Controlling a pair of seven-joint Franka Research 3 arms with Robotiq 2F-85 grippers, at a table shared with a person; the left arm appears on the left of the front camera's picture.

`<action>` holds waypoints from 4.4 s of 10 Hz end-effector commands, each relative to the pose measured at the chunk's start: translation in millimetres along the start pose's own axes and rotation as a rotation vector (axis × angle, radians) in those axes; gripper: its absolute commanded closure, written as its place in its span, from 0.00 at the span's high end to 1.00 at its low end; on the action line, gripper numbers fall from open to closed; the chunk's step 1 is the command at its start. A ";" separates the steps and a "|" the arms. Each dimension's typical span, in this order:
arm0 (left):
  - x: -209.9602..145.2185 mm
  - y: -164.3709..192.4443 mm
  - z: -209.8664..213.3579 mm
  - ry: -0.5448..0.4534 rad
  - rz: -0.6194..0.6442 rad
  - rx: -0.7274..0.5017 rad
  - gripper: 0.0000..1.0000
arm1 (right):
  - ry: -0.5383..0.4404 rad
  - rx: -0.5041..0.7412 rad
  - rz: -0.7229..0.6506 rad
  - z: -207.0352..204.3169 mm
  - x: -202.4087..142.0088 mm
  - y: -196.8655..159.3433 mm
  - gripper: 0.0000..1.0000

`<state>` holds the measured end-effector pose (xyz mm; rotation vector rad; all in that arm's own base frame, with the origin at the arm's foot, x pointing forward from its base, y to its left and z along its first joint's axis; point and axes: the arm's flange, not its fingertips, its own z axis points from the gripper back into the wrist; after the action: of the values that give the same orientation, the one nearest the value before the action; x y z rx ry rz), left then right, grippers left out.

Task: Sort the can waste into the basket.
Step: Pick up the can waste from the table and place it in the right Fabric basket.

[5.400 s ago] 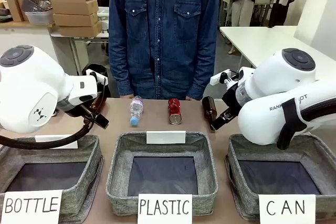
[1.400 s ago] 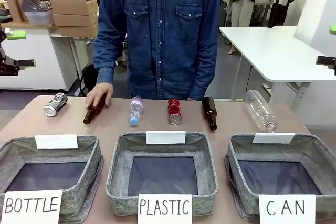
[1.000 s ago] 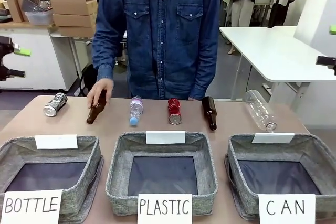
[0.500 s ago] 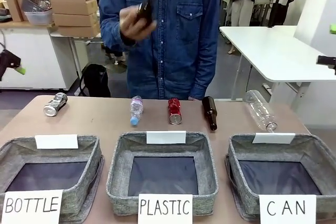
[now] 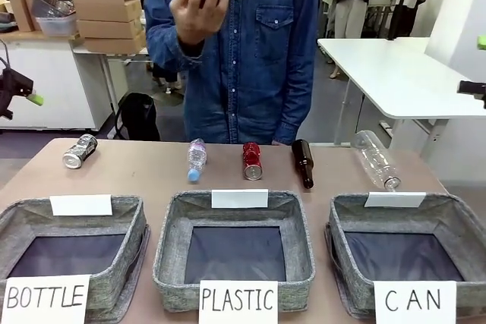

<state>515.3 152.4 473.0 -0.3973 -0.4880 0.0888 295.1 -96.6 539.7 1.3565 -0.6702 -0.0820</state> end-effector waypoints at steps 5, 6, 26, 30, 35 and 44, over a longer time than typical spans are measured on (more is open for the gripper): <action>17.2 26.3 39.9 0.050 -0.056 -0.117 1.00 | -0.012 0.020 0.028 -2.9 3.6 -0.1 1.00; -4.0 70.8 110.9 -0.004 0.003 -0.116 1.00 | -0.012 0.020 0.028 -2.9 3.6 -0.1 1.00; 52.1 7.0 -87.5 0.297 -0.373 0.100 1.00 | -0.012 0.020 0.028 -2.9 3.6 -0.1 1.00; 60.0 -15.8 -175.6 0.237 -0.354 0.270 1.00 | -0.012 0.020 0.028 -2.9 3.6 -0.1 1.00; 45.0 -3.2 -211.6 0.319 -0.316 0.224 1.00 | -0.012 0.020 0.028 -2.9 3.6 -0.1 1.00; 48.2 -4.4 -214.2 0.272 -0.308 0.258 0.00 | -0.012 0.020 0.028 -2.9 3.6 -0.1 1.00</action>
<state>657.9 82.1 320.5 -0.0889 -0.2529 -0.2089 295.4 -96.3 539.6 1.3509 -0.6690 -0.0808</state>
